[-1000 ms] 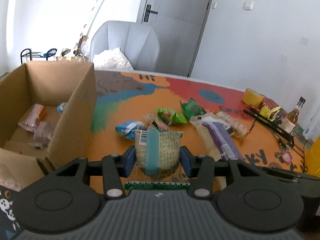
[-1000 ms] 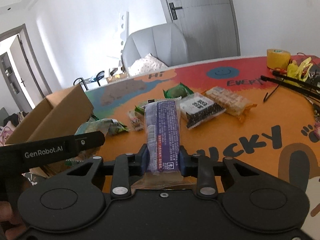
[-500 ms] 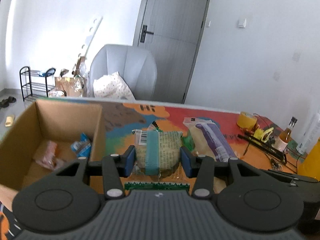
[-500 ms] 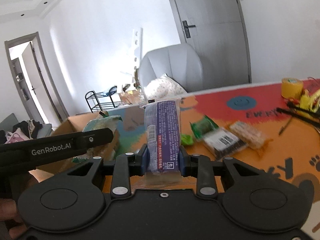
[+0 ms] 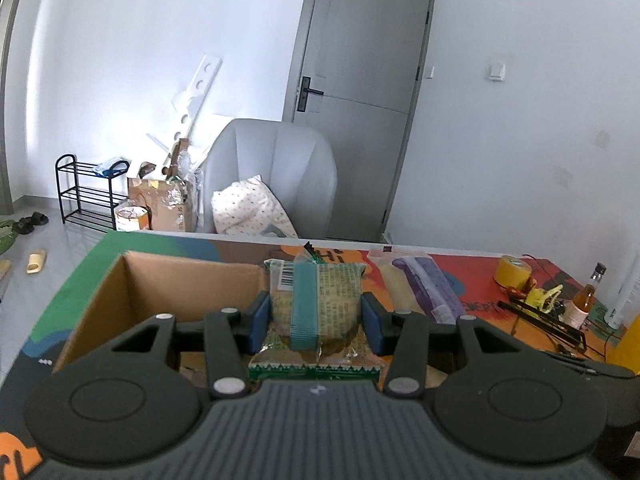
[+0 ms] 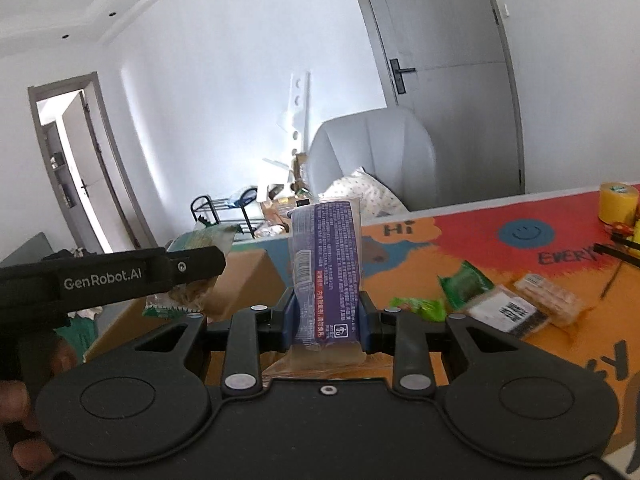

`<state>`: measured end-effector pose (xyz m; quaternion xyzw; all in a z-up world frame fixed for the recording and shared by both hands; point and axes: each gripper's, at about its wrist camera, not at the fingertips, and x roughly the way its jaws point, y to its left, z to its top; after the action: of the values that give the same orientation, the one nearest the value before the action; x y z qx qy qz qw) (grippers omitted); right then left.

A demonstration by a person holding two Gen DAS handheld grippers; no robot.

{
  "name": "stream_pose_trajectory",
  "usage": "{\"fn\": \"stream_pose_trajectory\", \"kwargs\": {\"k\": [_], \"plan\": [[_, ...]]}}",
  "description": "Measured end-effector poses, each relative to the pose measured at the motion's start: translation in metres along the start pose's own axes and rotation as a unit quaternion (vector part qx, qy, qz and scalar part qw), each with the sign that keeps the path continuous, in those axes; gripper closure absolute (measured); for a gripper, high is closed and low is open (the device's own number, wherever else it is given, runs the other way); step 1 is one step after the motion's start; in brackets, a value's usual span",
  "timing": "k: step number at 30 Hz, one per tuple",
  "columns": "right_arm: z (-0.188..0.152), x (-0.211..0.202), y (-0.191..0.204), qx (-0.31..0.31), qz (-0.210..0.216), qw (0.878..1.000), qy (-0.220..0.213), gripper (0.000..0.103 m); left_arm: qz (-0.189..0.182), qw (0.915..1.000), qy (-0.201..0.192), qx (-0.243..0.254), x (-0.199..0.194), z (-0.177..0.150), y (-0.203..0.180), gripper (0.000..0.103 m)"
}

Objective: Organize snacks
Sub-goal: 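Carry both packs over the box and open both tools to drop them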

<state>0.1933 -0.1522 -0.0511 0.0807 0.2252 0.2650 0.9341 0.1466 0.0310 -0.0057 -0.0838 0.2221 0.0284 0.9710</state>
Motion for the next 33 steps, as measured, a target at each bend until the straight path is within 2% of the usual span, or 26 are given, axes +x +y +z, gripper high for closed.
{"fn": "stream_pose_trajectory", "kwargs": {"k": [18,27,33], "plan": [[0.022,0.048,0.048,-0.012,0.045,0.999,0.009,0.075,0.048,0.9985,0.002,-0.025,-0.002,0.016,0.062,0.056],[0.018,0.068,0.066,-0.02,0.059,0.998,0.03,0.075,0.064,0.9966,0.016,-0.048,0.011,0.016,0.092,0.056],[0.013,0.074,0.073,-0.018,0.066,0.997,0.047,0.075,0.083,0.9948,0.023,-0.055,0.01,0.01,0.101,0.04]]}}
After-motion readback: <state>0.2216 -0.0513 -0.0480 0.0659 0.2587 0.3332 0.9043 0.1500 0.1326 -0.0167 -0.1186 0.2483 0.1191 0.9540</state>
